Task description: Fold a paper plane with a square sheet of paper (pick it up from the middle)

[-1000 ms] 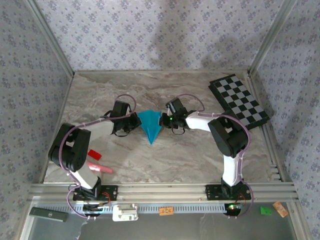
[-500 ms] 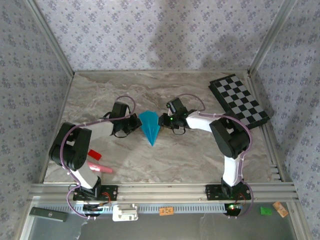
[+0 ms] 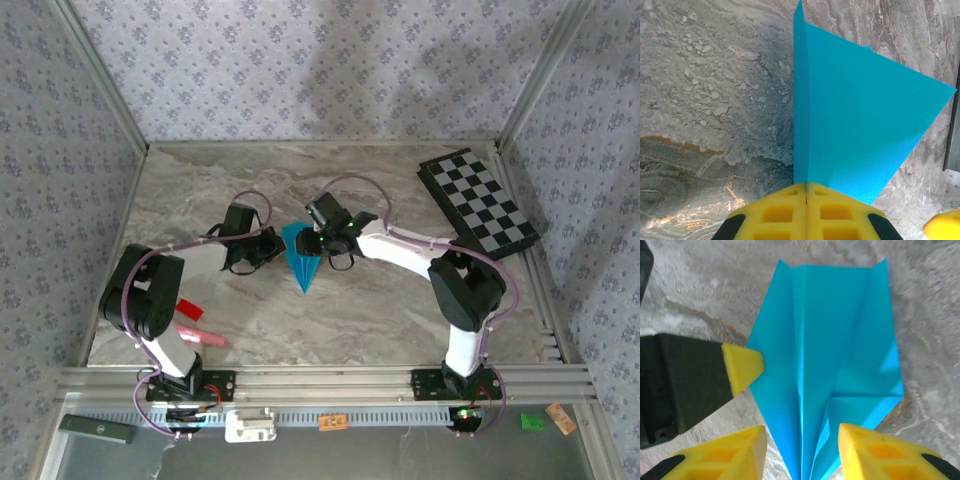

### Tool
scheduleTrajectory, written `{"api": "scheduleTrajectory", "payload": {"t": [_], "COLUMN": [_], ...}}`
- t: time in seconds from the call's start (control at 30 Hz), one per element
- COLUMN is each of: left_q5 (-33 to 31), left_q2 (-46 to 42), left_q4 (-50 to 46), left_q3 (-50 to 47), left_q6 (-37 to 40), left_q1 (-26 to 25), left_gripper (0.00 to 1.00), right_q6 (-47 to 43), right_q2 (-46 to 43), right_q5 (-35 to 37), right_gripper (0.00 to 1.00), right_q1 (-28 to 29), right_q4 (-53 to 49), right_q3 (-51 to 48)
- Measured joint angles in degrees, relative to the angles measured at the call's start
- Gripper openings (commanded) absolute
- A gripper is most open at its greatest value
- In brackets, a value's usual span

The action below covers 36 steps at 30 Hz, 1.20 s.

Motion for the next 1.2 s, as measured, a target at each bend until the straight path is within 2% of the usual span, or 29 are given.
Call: {"api": "scheduleTrajectory", "payload": {"t": [0.27,0.67,1.2], "left_q5": [0.2,0.4,0.4], "left_q2": [0.5,0.6,0.6], "left_q4": [0.1,0.1,0.1], "left_q3": [0.0,0.0,0.0], "left_q6": [0.0,0.0,0.0], "left_q1": [0.0,0.0,0.0], "left_gripper": [0.00,0.00,0.00], "right_q6": [-0.2,-1.4,-2.2], "right_q2": [4.6,7.3,11.2], "right_q5": [0.0,-2.4,-3.9], "right_gripper": [0.52,0.53,0.49], "right_q1": [0.8,1.0,1.1], "right_q4": [-3.6,-5.5,-10.0], "right_q3": [2.5,6.1,10.1]}}
